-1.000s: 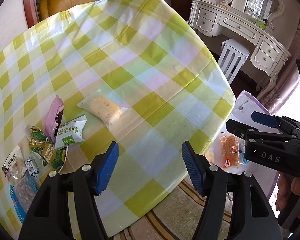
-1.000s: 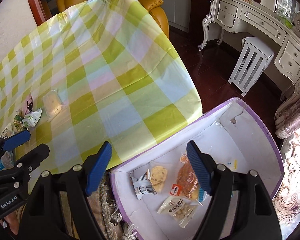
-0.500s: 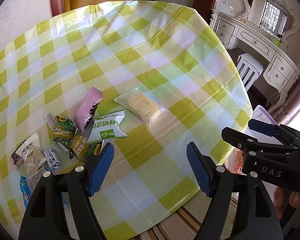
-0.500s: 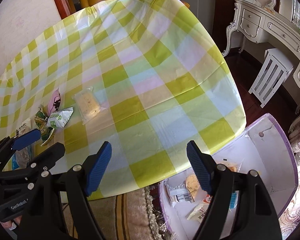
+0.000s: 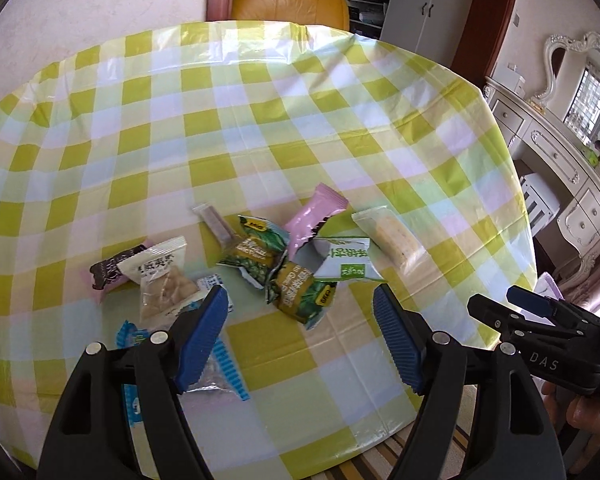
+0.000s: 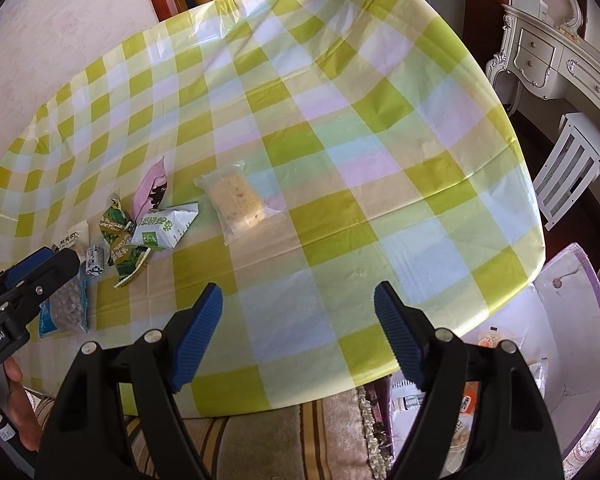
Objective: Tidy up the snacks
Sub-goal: 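Move both open tools back over the table to the snacks, then close the right tool on the clear cake bar while the left grasps the blue pig-print bag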
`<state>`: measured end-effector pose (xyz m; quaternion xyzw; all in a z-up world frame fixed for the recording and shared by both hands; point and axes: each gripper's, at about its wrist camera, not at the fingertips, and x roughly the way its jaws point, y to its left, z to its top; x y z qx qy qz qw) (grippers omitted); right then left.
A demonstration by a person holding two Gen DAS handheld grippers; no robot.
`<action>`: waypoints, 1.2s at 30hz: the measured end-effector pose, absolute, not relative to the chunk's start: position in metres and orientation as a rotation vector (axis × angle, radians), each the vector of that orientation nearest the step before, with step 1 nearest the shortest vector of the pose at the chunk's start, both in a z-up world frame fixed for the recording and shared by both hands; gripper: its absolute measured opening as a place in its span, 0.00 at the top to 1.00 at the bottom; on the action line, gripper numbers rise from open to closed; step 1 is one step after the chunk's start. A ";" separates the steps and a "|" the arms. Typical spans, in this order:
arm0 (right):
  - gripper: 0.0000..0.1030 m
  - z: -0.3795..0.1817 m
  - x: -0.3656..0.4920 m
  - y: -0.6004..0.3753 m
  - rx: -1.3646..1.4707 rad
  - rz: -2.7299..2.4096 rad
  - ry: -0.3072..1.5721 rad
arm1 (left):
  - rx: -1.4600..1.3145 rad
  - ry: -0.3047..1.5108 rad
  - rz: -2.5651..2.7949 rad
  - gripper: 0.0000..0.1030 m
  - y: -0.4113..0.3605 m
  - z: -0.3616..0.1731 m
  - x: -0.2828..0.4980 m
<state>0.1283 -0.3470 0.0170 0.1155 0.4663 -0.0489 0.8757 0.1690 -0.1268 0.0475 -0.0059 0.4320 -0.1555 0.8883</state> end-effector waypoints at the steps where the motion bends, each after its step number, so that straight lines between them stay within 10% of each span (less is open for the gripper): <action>1: 0.24 0.017 0.130 -0.343 0.235 -0.096 0.973 | -0.027 0.892 -0.304 0.29 -0.118 0.048 0.169; 36: 0.22 -0.013 0.226 -0.300 -0.010 -0.055 0.974 | -0.237 1.014 -0.124 0.19 -0.034 -0.001 0.157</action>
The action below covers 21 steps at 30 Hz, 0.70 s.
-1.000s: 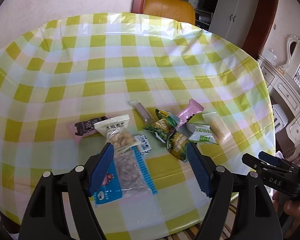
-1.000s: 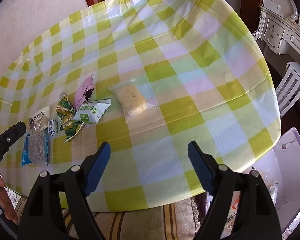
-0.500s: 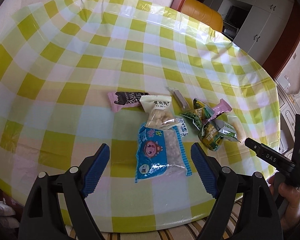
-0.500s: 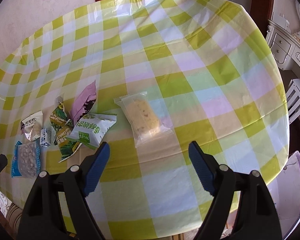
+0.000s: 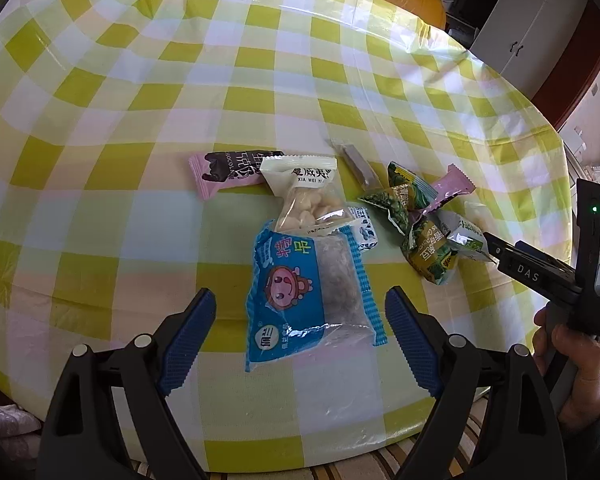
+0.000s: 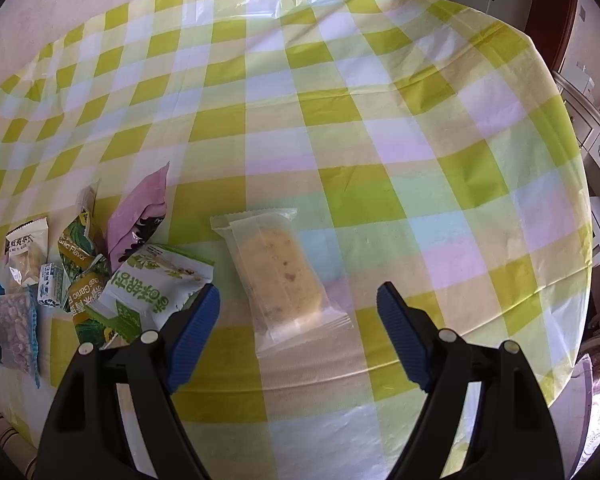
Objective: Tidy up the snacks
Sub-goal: 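Close the right tool on the clear cake bar while the left grasps the blue pig-print bag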
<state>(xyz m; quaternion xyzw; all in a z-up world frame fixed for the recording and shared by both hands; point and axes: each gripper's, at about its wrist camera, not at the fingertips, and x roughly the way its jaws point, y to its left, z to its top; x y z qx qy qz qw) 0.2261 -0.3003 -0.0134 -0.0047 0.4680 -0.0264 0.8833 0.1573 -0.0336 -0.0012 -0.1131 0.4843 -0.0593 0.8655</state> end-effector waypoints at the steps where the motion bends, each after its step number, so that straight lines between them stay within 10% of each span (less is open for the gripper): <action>1: 0.22 -0.015 0.228 -0.300 -0.015 -0.054 0.978 | -0.235 1.018 -0.126 0.19 -0.035 -0.002 0.158; 15: 0.22 -0.024 0.241 -0.298 -0.031 -0.043 1.002 | -0.227 1.045 -0.154 0.37 -0.042 -0.009 0.166; 21: 0.47 -0.022 0.242 -0.294 -0.009 0.015 1.007 | -0.234 1.043 -0.151 0.48 -0.041 -0.009 0.166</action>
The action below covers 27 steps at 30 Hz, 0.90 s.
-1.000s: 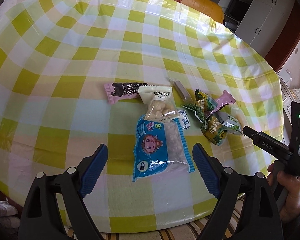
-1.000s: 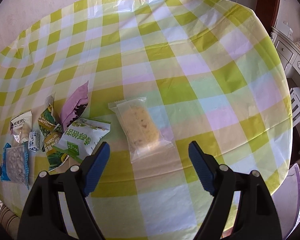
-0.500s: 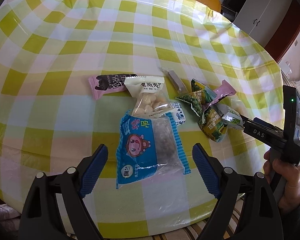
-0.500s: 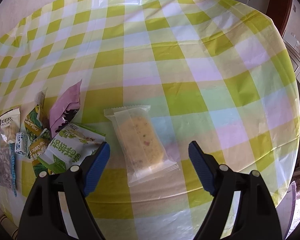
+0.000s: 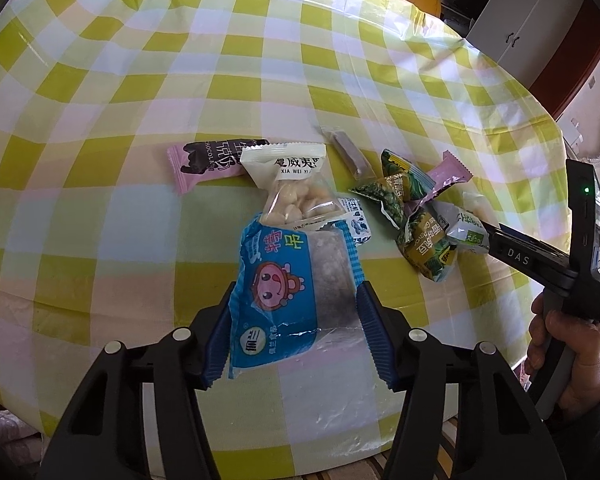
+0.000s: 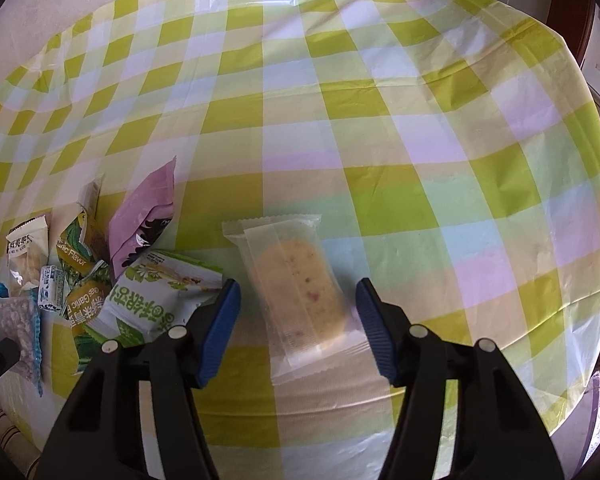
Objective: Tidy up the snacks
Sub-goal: 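Close the right tool on the clear cake bar while the left grasps the blue pig-print bag, then carry the cake bar with the right tool while the left carries the blue bag to the box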
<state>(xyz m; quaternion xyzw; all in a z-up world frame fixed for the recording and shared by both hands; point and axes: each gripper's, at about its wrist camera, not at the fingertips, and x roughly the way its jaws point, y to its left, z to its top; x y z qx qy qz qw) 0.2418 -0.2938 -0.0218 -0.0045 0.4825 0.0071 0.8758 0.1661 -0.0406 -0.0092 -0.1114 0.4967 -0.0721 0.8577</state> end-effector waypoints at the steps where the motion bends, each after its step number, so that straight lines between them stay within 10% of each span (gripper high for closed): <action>1: 0.53 -0.021 0.241 -0.292 -0.015 0.020 1.008 | -0.237 1.038 -0.151 0.49 -0.040 -0.008 0.165; 27: 0.65 0.002 0.202 -0.303 0.019 -0.006 0.983 | -0.269 0.945 -0.143 0.78 -0.027 0.016 0.142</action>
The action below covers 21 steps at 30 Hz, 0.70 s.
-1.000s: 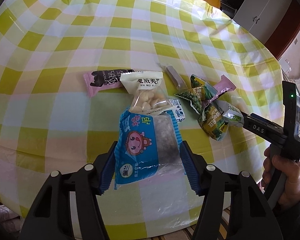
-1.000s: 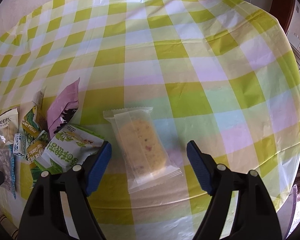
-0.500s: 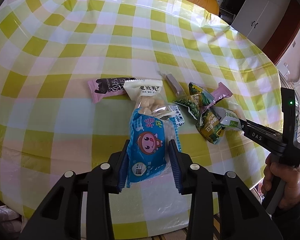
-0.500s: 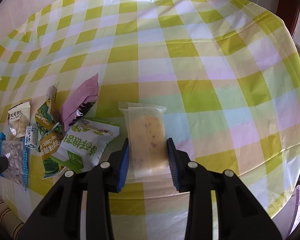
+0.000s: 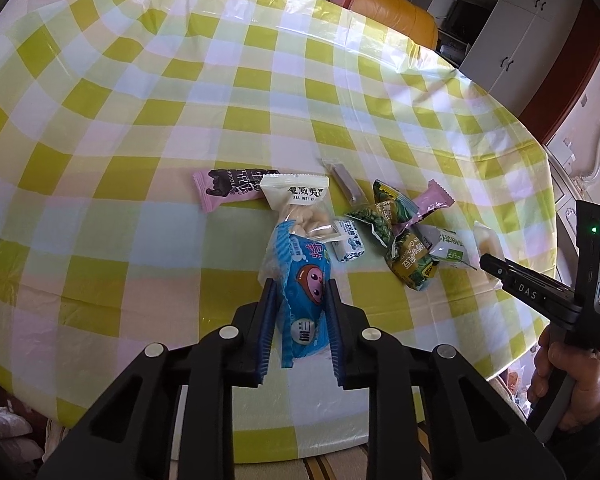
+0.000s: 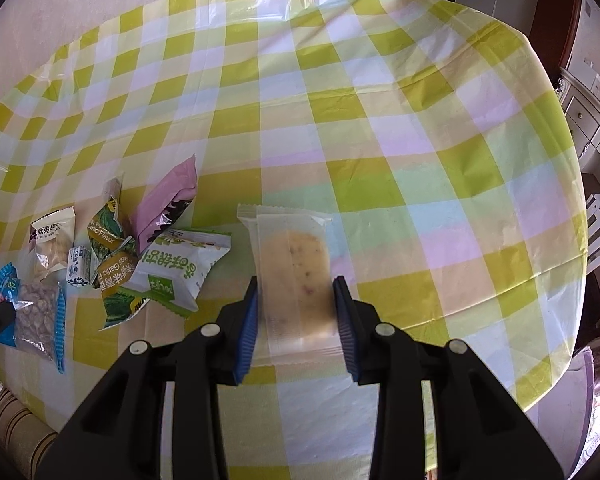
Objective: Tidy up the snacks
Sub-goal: 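Carry the cake bar with the right tool while the left carries the blue bag to the box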
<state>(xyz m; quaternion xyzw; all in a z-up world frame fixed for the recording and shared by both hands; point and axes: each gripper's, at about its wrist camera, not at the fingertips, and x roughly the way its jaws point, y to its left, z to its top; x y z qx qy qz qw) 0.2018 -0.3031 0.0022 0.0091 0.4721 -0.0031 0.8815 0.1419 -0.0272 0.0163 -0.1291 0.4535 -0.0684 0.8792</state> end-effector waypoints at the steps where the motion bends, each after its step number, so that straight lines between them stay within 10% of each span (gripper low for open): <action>1: 0.65 0.003 0.199 -0.304 0.021 -0.007 0.983 | -0.276 0.944 -0.145 0.78 -0.026 0.017 0.141; 21: 0.65 0.023 0.152 -0.308 0.040 0.025 0.961 | -0.422 0.917 -0.203 0.84 -0.002 0.023 0.112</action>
